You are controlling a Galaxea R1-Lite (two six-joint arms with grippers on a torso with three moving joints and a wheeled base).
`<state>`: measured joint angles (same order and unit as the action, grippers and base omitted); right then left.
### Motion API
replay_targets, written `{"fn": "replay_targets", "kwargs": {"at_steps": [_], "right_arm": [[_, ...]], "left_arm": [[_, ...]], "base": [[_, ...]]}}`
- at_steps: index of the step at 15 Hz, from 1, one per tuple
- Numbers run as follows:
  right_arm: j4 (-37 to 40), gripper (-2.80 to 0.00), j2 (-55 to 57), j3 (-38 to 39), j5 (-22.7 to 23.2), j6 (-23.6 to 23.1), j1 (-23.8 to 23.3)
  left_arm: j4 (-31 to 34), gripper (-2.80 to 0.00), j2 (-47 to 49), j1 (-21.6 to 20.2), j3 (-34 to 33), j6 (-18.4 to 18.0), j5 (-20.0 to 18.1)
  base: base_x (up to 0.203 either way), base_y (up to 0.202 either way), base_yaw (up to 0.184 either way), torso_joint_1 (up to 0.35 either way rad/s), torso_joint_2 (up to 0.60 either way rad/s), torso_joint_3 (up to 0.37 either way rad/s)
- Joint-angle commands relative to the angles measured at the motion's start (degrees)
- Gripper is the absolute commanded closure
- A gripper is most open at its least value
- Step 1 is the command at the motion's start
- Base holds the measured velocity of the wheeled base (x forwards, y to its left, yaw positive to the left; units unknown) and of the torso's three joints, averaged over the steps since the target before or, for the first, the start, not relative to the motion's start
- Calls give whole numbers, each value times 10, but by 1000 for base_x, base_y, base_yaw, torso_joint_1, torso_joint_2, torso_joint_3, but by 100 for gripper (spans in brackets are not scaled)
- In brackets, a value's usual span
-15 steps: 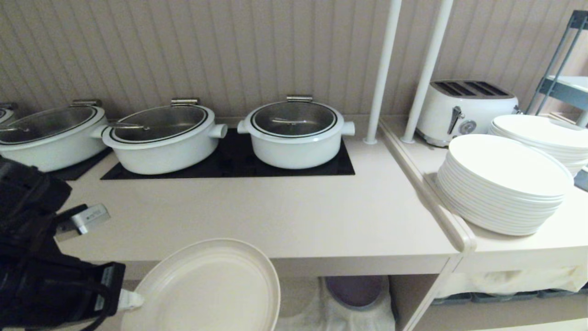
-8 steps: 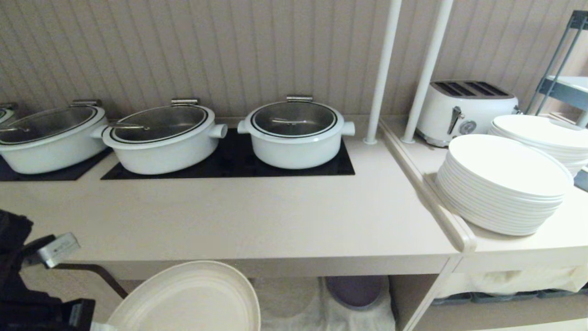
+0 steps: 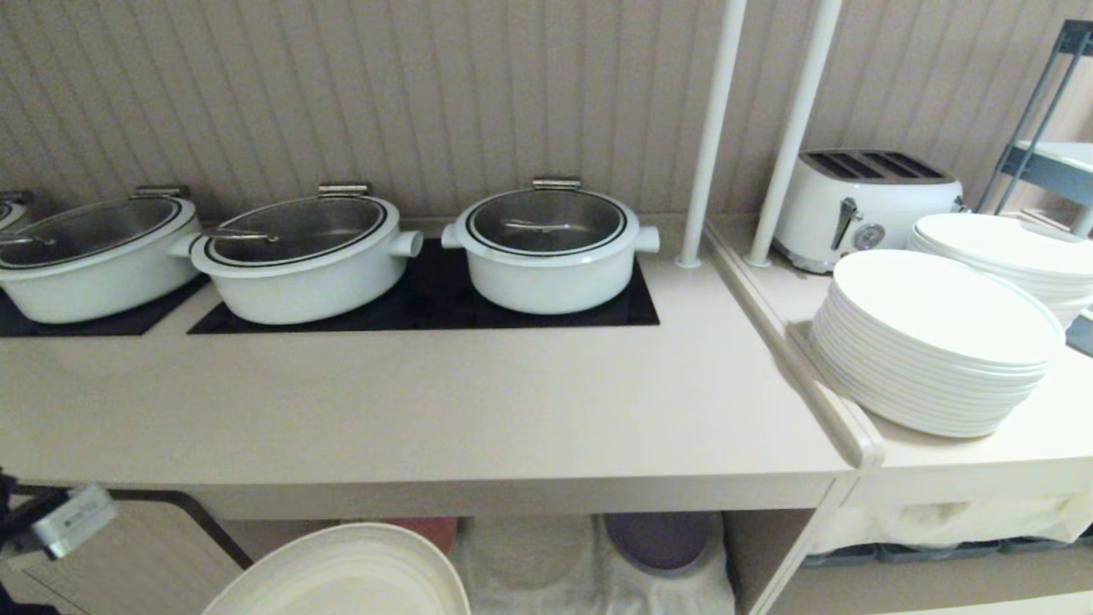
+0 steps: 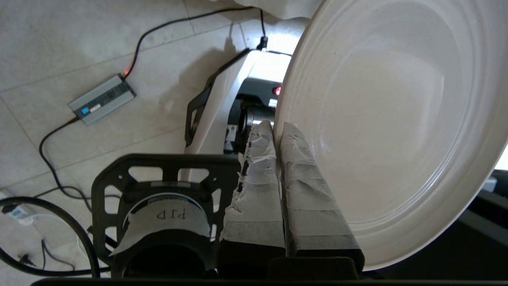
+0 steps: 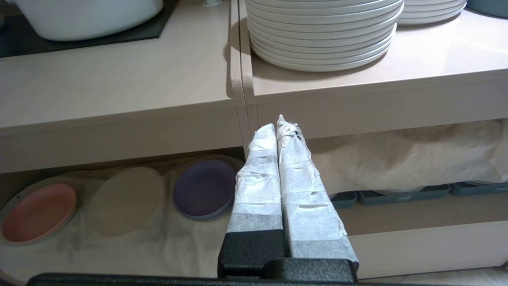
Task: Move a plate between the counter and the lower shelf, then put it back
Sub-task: Put the plate in the cupboard
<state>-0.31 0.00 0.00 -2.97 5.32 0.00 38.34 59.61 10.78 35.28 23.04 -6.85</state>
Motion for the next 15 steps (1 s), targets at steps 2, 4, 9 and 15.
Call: {"fn": "replay_targets", "kwargs": {"at_steps": [2,4,9,15], "right_arm": [[0,0,0,0,0,0,0],[0,0,0,0,0,0,0],[0,0,0,0,0,0,0],[0,0,0,0,0,0,0]], "left_arm": [[3,0,-11,0,-10,2,-11],[3,0,-25,3,-26,-10,-25],[2,0,-40,3,-39,-19,-26],[2,0,-40,4,-32,-20,-26]], "base": [[0,0,0,0,0,0],[0,0,0,0,0,0],[0,0,0,0,0,0],[0,0,0,0,0,0]]}}
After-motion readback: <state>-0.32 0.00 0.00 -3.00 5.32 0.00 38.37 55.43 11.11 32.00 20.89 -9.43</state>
